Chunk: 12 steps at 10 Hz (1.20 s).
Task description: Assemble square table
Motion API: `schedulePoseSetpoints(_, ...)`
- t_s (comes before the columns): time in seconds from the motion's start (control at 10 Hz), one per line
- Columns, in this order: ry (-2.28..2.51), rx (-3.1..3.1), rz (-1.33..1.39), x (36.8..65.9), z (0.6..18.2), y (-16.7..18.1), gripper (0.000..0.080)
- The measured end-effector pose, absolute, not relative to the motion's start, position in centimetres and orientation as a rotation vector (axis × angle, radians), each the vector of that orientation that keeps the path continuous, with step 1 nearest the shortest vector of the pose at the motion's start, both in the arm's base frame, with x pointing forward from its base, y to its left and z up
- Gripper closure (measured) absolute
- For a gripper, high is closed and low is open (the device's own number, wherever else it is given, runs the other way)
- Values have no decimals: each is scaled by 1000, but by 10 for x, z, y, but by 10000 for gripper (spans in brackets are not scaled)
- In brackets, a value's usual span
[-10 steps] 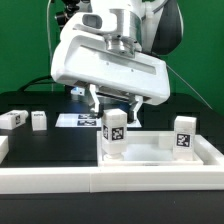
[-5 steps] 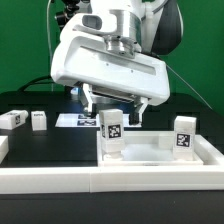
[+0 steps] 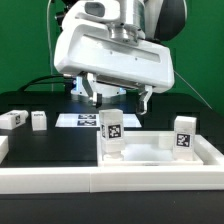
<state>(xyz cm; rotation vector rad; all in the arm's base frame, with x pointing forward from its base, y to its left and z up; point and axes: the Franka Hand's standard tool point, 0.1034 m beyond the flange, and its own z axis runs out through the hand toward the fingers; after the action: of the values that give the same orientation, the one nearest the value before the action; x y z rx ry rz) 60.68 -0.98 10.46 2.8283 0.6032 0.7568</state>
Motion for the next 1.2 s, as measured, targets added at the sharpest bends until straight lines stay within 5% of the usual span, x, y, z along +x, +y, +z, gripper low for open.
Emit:
schedulePoseSetpoints(0.8,512,3133,-10,611,107,-5,150)
schedulePoseSetpoints(1.2,545,3121,20,613,104,-13,150)
